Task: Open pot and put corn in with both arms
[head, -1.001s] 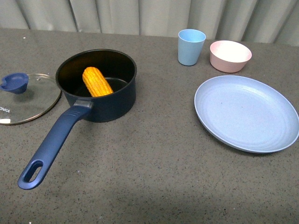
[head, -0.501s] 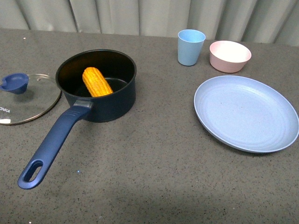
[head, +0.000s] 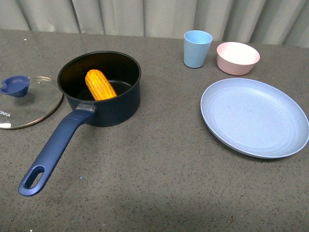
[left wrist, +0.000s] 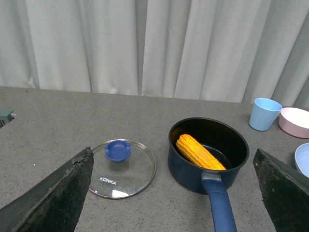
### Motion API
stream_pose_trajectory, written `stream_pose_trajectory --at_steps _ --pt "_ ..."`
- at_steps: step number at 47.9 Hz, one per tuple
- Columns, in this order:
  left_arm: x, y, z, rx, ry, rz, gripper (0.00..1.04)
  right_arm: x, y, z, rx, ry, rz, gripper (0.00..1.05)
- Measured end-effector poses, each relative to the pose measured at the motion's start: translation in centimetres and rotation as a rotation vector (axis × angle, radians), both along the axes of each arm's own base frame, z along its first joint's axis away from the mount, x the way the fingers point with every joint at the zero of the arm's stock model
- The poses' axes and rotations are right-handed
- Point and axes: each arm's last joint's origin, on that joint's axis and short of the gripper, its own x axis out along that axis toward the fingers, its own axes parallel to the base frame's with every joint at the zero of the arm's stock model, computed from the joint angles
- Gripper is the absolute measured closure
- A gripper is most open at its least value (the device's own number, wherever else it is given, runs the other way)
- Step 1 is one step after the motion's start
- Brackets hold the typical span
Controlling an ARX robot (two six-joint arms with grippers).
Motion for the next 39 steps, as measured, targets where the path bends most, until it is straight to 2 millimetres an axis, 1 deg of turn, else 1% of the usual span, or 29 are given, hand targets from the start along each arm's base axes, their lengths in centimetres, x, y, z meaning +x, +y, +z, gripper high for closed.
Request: stream_pose_trajectory --at_steps 3,5,8,10,12,15,39 --pt "0.0 0.0 0.0 0.0 0.0 0.0 0.07 0.0 0.0 0.0 0.0 0.0 0.0 0.41" --pt "0.0 0.0 0.0 0.0 0.0 0.0 0.07 0.0 0.0 0.0 0.0 0.0 0.0 0.36" --pt "0.0 0.0 0.0 0.0 0.0 0.0 0.07 0.0 0.0 0.0 0.0 0.0 0.0 0.22" --pt "0.0 0.0 0.0 0.0 0.0 0.0 0.07 0.0 0.0 0.0 0.0 0.0 0.0 0.16" --pt "0.0 0.0 0.0 0.0 0.0 0.0 0.07 0.0 0.0 0.0 0.002 0.0 0.0 0.07" --pt "0.0 0.0 0.0 0.0 0.0 0.0 0.07 0.0 0.0 0.0 0.0 0.0 0.0 0.1" --pt "0.0 0.0 0.0 0.0 0.0 0.0 0.07 0.0 0.0 0.0 0.001 0.0 0.0 0.09"
